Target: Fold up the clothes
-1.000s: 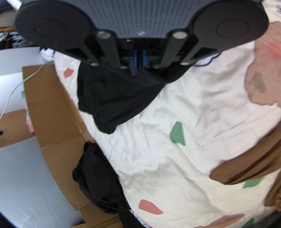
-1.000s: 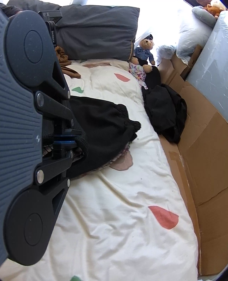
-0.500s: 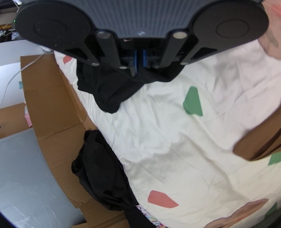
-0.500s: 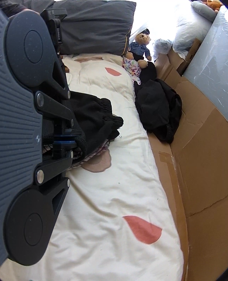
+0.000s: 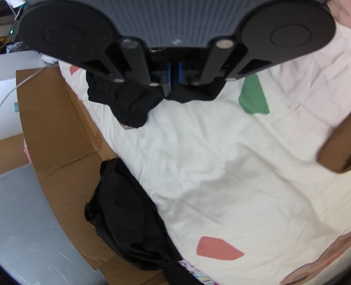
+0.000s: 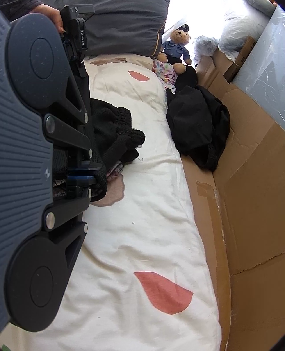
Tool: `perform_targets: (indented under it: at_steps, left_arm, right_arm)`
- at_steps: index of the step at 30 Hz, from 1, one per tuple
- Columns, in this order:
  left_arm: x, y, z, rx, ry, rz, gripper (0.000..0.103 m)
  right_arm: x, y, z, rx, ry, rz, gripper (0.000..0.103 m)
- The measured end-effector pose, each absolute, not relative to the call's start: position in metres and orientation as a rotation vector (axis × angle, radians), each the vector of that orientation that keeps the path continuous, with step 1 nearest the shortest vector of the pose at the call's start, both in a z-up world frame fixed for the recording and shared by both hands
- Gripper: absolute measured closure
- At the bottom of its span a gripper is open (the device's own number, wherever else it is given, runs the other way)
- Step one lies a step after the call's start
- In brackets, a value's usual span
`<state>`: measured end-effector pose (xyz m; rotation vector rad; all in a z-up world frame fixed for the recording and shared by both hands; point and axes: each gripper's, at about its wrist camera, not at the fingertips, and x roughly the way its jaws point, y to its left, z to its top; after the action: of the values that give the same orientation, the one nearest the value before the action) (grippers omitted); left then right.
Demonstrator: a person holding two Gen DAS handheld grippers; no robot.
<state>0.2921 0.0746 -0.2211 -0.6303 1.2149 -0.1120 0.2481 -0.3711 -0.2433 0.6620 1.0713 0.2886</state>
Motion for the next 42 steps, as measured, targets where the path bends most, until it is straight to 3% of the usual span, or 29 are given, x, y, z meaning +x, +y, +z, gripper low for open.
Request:
perform_targets:
  at_steps: [11,13,17,18,42]
  left_arm:
    - [0.305,0.067,-0.249,-0.574,1.236,-0.101,0.093]
    - [0.306,0.071,-0.251,-0.601,1.23,-0.103,0.087]
    - [0.296,0.076,-0.252,-0.653,1.206,-0.113,0.064]
    - [0.293,0.077,-0.253,-0.663,1.202,-0.113,0.061]
    - [0.243,0.075,-0.257,-0.723,1.177,-0.104,0.05]
  right_arm:
    - [0.259,-0.364,-0.273,0.673,1.072,0.269,0.095]
    - [0.257,-0.366,-0.275,0.711,1.063,0.271,0.093]
    - [0.247,-0.37,-0.272,0.783,1.027,0.309,0.069]
    - [0.243,-0.37,-0.27,0.791,1.025,0.316,0.067]
    - [0.192,-0.374,-0.275,0.886,1.044,0.305,0.063]
